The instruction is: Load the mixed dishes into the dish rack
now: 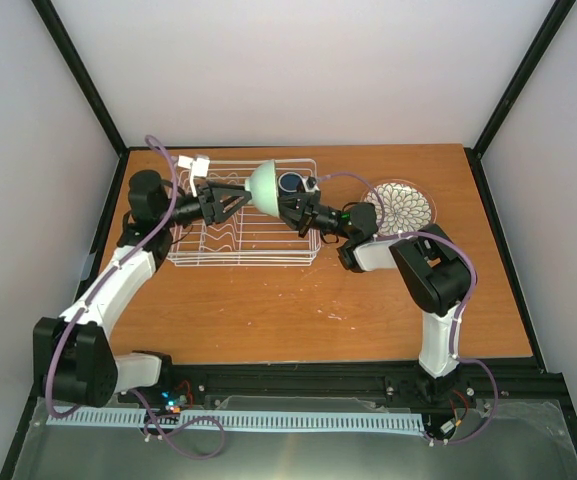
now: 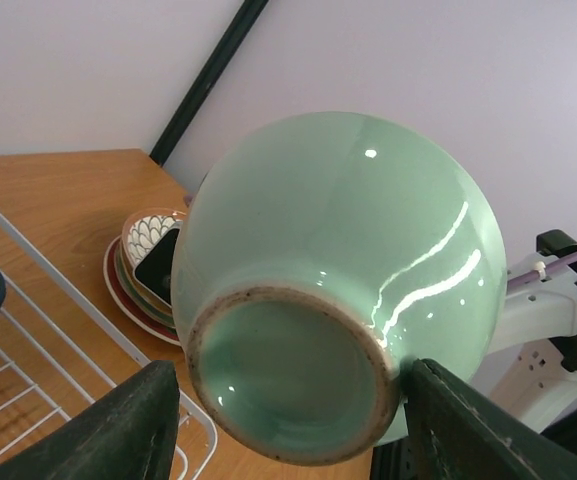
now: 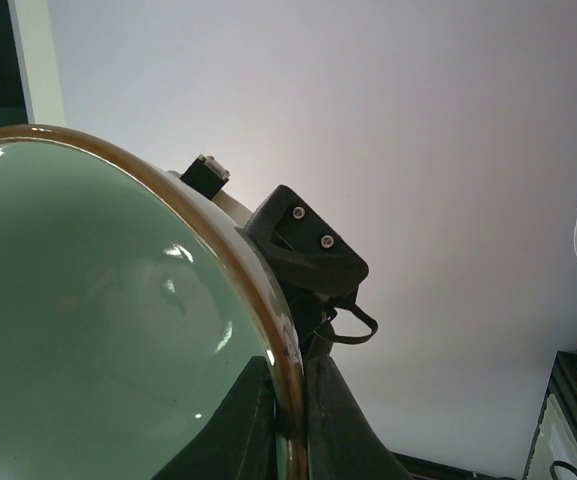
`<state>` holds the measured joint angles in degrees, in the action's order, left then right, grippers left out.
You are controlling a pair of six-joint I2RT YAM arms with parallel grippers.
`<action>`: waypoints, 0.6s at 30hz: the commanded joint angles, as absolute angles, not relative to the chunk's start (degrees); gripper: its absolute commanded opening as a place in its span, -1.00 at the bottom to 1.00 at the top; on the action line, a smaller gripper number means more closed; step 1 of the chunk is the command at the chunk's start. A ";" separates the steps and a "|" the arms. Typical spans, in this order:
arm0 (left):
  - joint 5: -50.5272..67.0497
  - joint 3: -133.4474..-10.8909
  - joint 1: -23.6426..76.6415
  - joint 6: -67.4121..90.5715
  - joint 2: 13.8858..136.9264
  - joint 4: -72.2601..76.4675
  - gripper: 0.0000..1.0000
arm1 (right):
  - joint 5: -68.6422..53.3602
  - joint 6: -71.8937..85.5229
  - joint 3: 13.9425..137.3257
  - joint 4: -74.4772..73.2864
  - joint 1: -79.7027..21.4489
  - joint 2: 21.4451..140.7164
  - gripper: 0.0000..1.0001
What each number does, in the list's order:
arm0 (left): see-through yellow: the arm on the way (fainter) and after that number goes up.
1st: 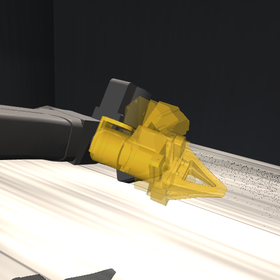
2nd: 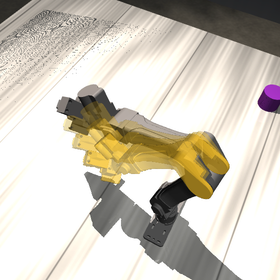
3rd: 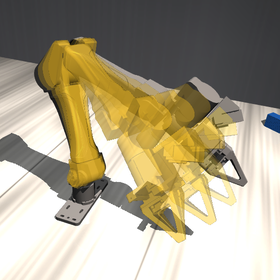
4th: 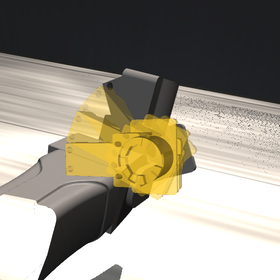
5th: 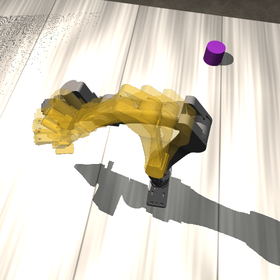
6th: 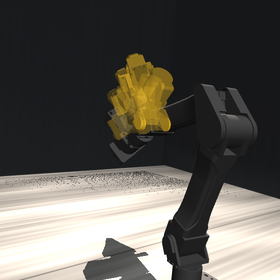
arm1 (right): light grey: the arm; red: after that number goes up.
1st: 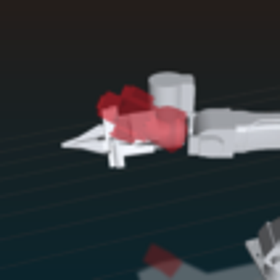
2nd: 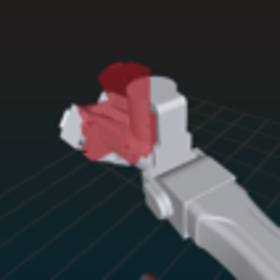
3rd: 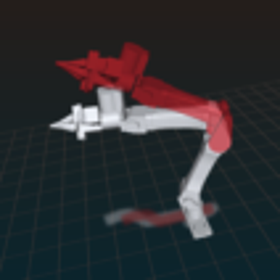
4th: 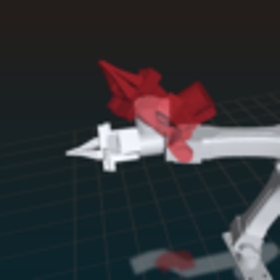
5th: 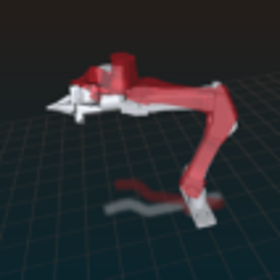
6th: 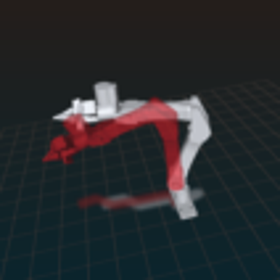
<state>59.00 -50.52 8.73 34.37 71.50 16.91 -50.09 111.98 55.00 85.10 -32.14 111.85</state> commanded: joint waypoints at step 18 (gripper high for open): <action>65.20 -48.76 8.96 46.21 80.11 36.81 -0.52 | -56.95 112.90 62.26 96.13 -39.37 111.78 -0.94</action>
<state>66.76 -49.95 7.70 44.66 76.58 36.47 -49.12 114.65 58.59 84.99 -32.88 113.03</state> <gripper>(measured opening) 0.281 0.044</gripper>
